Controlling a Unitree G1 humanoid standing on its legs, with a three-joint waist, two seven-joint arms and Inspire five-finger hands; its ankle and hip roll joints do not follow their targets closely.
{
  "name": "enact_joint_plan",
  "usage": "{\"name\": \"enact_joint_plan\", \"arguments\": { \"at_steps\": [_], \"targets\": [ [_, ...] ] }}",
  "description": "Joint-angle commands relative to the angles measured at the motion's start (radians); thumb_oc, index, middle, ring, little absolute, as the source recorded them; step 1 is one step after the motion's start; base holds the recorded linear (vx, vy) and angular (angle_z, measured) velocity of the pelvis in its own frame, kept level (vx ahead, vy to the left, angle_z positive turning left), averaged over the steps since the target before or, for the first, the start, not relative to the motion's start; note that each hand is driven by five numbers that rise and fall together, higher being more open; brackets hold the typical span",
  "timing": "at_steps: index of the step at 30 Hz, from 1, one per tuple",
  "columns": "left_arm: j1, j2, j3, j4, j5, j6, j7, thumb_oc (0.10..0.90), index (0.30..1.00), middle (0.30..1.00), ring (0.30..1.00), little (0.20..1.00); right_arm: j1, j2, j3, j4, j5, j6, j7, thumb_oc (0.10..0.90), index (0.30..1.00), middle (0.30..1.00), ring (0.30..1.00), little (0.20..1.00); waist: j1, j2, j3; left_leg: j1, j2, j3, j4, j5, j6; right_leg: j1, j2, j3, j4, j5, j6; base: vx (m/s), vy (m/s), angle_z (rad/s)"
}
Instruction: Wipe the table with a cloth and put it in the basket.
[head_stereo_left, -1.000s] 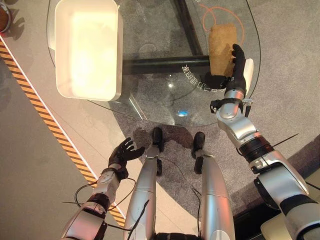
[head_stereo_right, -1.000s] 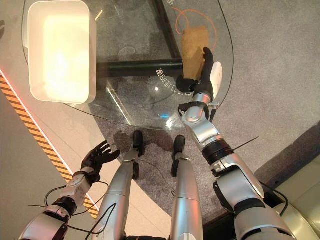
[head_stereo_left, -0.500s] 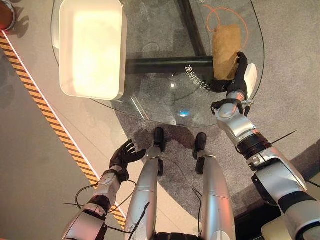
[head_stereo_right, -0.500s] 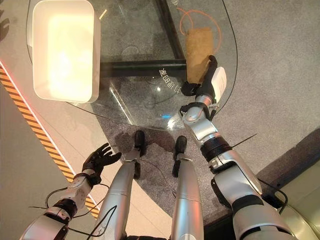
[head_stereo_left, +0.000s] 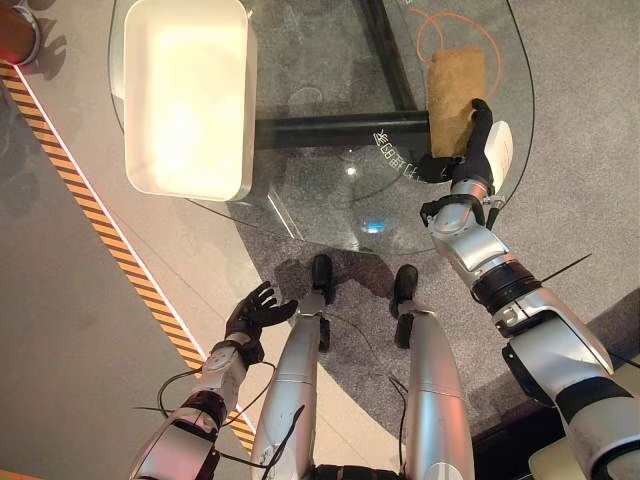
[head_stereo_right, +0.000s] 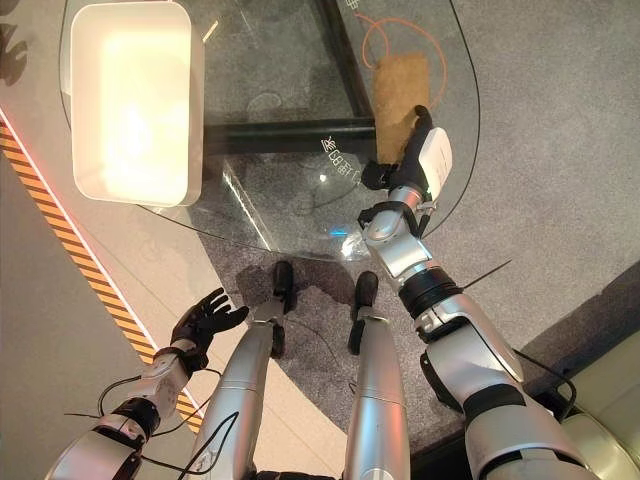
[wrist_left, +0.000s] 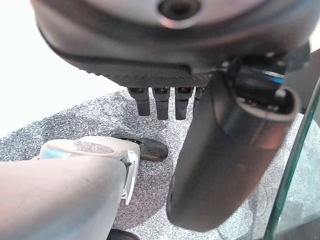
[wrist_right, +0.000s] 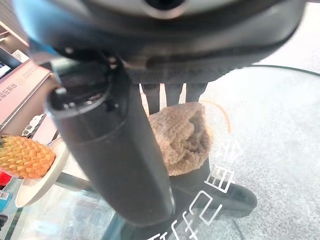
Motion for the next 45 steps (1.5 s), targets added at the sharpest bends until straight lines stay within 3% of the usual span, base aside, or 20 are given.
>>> {"name": "enact_joint_plan", "arguments": {
  "at_steps": [1,24,25,26,45],
  "targets": [
    [0.048,-0.018,-0.043,-0.015,0.007,-0.011,0.018,0.800,0.900,0.900,0.900,0.900,-0.128,-0.031,0.027,0.008,-0.002,-0.039,-0.058,0.800,0.900,0.900,0.900,0.900,0.014,0.064,-0.025,-0.005,-0.039,0.067,0.081,-0.097,0.045,0.008,0.020,-0.061,-0.065,0.017,-0.005,0.01,0.010,0.06],
    [0.044,-0.029,-0.074,-0.019,-0.012,-0.013,0.025,0.800,0.900,0.900,0.900,0.900,-0.198,-0.039,0.047,0.155,-0.001,-0.012,-0.079,0.800,0.900,0.900,0.900,0.900,0.033,0.085,-0.025,-0.007,-0.047,0.061,0.071,-0.089,0.051,-0.003,0.009,-0.068,-0.057,0.023,-0.001,0.00,0.001,0.00],
    [0.044,-0.029,-0.075,-0.018,-0.013,-0.013,0.024,0.800,0.900,0.900,0.900,0.900,-0.200,-0.042,0.047,0.162,-0.002,-0.014,-0.074,0.748,0.855,0.855,0.855,0.848,0.033,0.086,-0.025,-0.006,-0.047,0.061,0.071,-0.089,0.050,-0.002,0.008,-0.068,-0.058,0.023,0.000,0.00,0.000,0.00],
    [0.044,-0.028,-0.076,-0.016,-0.014,-0.015,0.023,0.800,0.900,0.900,0.900,0.900,-0.202,-0.046,0.050,0.173,-0.001,-0.018,-0.067,0.100,0.300,0.300,0.300,0.200,0.034,0.086,-0.025,-0.006,-0.047,0.061,0.069,-0.088,0.051,-0.003,0.008,-0.070,-0.058,0.024,0.000,0.00,0.000,0.00],
    [0.037,-0.026,-0.083,-0.012,-0.022,-0.020,0.021,0.800,0.900,0.900,0.900,0.900,-0.203,-0.044,0.057,0.204,0.007,-0.047,-0.055,0.100,0.300,0.300,0.300,0.200,0.035,0.088,-0.025,-0.012,-0.047,0.063,0.063,-0.086,0.053,-0.010,0.006,-0.071,-0.066,0.033,0.006,0.00,0.000,0.00]
  ]
}}
